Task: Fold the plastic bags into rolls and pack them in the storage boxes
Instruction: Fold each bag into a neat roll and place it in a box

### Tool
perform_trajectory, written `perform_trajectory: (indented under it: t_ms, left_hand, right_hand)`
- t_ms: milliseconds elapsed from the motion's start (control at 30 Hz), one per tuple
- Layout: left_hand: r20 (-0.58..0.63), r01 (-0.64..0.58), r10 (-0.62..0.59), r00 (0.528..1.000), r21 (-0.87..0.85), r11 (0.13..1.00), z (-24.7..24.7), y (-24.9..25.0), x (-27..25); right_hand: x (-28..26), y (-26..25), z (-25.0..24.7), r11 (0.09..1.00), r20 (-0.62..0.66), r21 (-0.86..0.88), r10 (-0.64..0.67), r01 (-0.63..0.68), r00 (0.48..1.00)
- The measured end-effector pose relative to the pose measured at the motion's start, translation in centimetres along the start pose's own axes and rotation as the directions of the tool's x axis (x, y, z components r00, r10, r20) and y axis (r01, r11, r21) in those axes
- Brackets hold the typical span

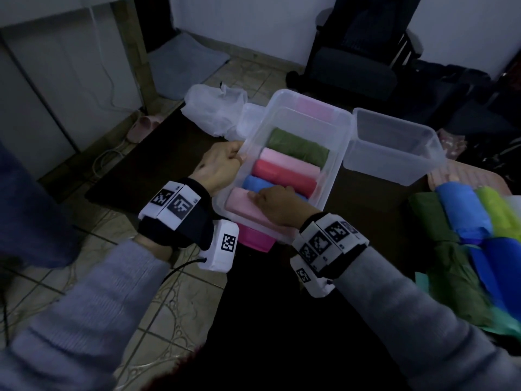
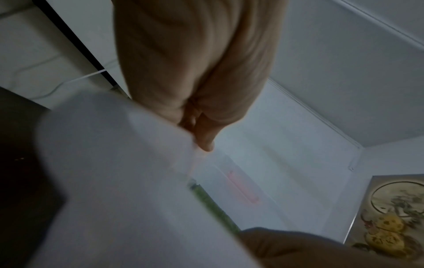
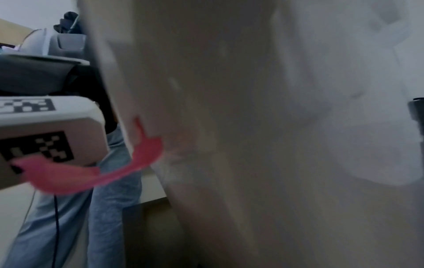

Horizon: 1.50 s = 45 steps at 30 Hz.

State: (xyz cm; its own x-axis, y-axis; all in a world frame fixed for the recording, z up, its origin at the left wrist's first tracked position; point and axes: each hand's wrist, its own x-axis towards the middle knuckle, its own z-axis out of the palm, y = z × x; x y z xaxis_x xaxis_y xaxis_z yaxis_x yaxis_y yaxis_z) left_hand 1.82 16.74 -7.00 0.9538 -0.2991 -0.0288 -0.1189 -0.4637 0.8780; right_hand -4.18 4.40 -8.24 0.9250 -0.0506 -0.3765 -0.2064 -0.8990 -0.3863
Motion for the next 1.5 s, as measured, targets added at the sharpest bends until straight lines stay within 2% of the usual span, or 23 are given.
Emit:
perform_trajectory:
  t_ms: [67, 167, 267, 333, 467, 533, 733, 833, 900, 933, 967, 1000, 1033, 1067, 1133, 1167, 1200, 1233, 1300, 1333, 1367, 1400, 1500]
  left_hand:
    - [-0.002, 0.0, 0.0, 1.0, -0.003, 1.0, 0.1, 0.0, 0.0]
    - [-0.015, -0.004, 0.004, 1.0, -0.005, 1.0, 0.1, 0.0, 0.0]
    - [-0.018, -0.009, 0.009, 1.0, 0.014, 1.0, 0.2, -0.1, 0.0]
    - [-0.016, -0.014, 0.015, 1.0, 0.026, 1.0, 0.2, -0.1, 0.0]
    - [-0.01, -0.018, 0.019, 1.0, 0.077, 0.997, 0.2, -0.2, 0.1]
    - [-0.014, -0.025, 0.026, 1.0, 0.085, 0.996, 0.1, -0.2, 0.1]
    - [-0.025, -0.026, 0.029, 0.999, 0.126, 0.992, 0.2, -0.2, 0.0]
    - [-0.025, -0.021, 0.024, 0.999, 0.125, 0.992, 0.2, -0.2, 0.0]
    - [-0.029, -0.016, 0.02, 0.999, 0.147, 0.989, 0.2, -0.1, 0.0]
    - [-0.03, -0.014, 0.02, 0.999, 0.162, 0.987, 0.2, 0.0, -0.1]
    - [-0.03, -0.018, 0.023, 0.999, 0.176, 0.984, 0.2, 0.0, 0.0]
    - [-0.03, -0.019, 0.025, 0.999, 0.19, 0.982, 0.2, 0.1, 0.0]
    - [-0.031, -0.02, 0.027, 0.999, 0.206, 0.978, 0.3, 0.3, 0.0]
    - [-0.031, -0.017, 0.025, 0.999, 0.222, 0.975, 0.3, 0.4, 0.0]
    - [-0.032, -0.005, 0.014, 0.999, 0.253, 0.968, 0.4, 0.7, 0.0]
    - [-0.031, -0.002, 0.011, 0.999, 0.269, 0.963, 0.5, 0.9, 0.2]
    - [-0.032, 0.006, 0.003, 0.999, 0.286, 0.958, 0.4, 0.9, 0.4]
    - [-0.033, 0.011, -0.001, 0.999, 0.304, 0.953, 0.4, 1.0, 0.6]
    - [-0.031, 0.031, -0.022, 0.999, 0.341, 0.939, 0.7, 1.2, 1.1]
    - [-0.027, 0.04, -0.033, 0.999, 0.36, 0.932, 0.8, 1.4, 1.4]
    - [-0.022, 0.047, -0.042, 0.999, 0.377, 0.925, 1.0, 1.5, 1.6]
    - [-0.018, 0.052, -0.049, 0.999, 0.391, 0.919, 1.1, 1.5, 1.8]
    - [-0.016, 0.059, -0.057, 0.998, 0.406, 0.912, 1.2, 1.4, 2.4]
  right_hand:
    - [0.1, 0.0, 0.3, 0.999, -0.049, -0.044, -0.013, 0.011, 0.999]
    - [0.1, 0.2, 0.6, 0.992, -0.211, -0.081, -0.116, 0.101, 0.971]
    - [0.1, -0.2, 1.0, 0.984, -0.044, -0.079, -0.166, 0.163, 0.985]
    - [0.3, -0.1, 0.9, 0.982, 0.012, -0.086, -0.17, 0.17, 0.985]
    - [0.4, 0.0, 0.3, 0.985, 0.058, -0.008, -0.171, 0.172, 0.984]
    - [0.1, 0.0, 0.1, 0.988, 0.035, 0.048, -0.15, 0.149, 0.988]
    - [1.4, -0.2, 0.3, 0.996, 0.136, 0.005, -0.092, 0.092, 0.986]
    - [1.5, -0.2, 0.7, 0.995, 0.109, -0.031, -0.086, 0.09, 0.99]
    - [1.3, -0.1, 0.9, 0.991, -0.017, -0.025, -0.131, 0.131, 0.991]
    - [1.0, -0.1, 0.9, 0.982, -0.128, -0.019, -0.187, 0.186, 0.974]
    - [0.7, 0.1, 0.8, 0.962, -0.267, -0.004, -0.264, 0.273, 0.927]
    - [0.4, 0.4, 0.5, 0.931, -0.425, 0.015, -0.325, 0.365, 0.845]
    - [-0.2, 0.8, 0.0, 0.909, -0.57, 0.032, -0.326, 0.417, 0.754]
    - [-0.8, 1.2, -0.4, 0.908, -0.686, 0.041, -0.278, 0.417, 0.672]
    - [-2.0, 2.1, -1.1, 0.947, -0.85, 0.04, -0.135, 0.318, 0.51]
    - [-2.2, 2.8, -1.1, 0.962, -0.878, 0.095, -0.039, 0.254, 0.476]
    - [-2.3, 3.3, -1.2, 0.95, -0.859, 0.211, 0.068, 0.23, 0.507]
    - [-1.8, 3.9, -1.0, 0.899, -0.8, 0.372, 0.184, 0.232, 0.571]
    - [-0.8, 5.2, -0.7, 0.665, -0.584, 0.709, 0.364, 0.236, 0.726]
    - [-0.5, 5.5, -0.7, 0.531, -0.466, 0.82, 0.403, 0.214, 0.788]
    - [-0.3, 5.8, -0.7, 0.442, -0.392, 0.876, 0.413, 0.195, 0.822]
    - [0.0, 6.2, -0.7, 0.397, -0.358, 0.898, 0.404, 0.191, 0.842]
    - [0.4, 6.5, -1.0, 0.362, -0.313, 0.917, 0.389, 0.169, 0.866]
